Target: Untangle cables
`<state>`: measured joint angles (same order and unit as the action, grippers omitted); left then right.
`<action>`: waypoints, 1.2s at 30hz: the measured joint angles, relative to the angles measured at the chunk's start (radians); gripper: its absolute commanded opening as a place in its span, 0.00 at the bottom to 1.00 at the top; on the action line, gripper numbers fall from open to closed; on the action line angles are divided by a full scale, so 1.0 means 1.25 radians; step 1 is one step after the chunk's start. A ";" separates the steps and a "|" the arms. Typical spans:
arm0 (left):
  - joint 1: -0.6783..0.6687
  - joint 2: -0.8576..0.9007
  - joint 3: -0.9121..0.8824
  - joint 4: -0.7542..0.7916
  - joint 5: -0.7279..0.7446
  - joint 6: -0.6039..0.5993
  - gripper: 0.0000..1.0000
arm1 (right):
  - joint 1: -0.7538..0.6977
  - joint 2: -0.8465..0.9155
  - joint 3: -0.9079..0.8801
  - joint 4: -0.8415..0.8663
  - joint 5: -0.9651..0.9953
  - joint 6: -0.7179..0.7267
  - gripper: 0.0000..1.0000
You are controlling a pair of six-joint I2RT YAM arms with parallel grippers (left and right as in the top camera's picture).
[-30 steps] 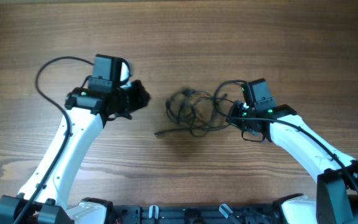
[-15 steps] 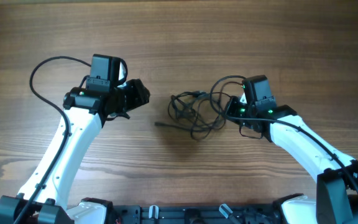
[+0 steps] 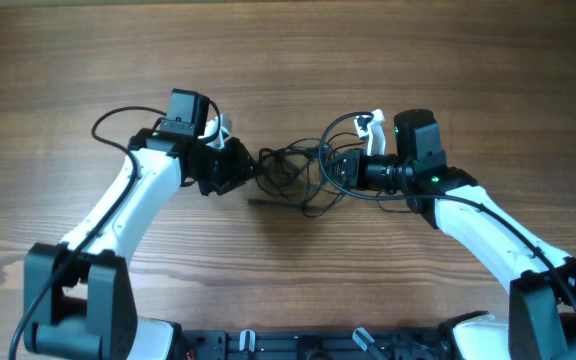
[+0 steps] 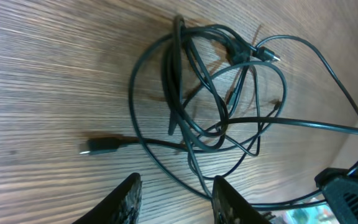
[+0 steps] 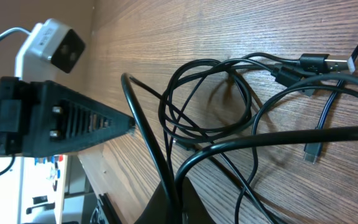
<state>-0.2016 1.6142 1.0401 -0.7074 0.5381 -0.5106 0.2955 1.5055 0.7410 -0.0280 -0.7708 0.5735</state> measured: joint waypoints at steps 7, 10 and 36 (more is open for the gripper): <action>-0.023 0.043 -0.002 0.042 0.037 -0.073 0.26 | 0.000 0.000 0.000 0.000 -0.006 0.000 0.04; -0.031 0.045 -0.002 0.073 0.041 -0.121 0.24 | 0.000 0.000 0.000 0.000 -0.006 0.000 0.04; -0.091 0.045 -0.002 0.099 -0.046 -0.264 0.34 | 0.000 0.000 0.000 -0.005 -0.005 0.000 0.04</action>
<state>-0.3153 1.6703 1.0378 -0.5831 0.4808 -0.8410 0.2955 1.5055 0.7410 -0.0349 -0.7776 0.5739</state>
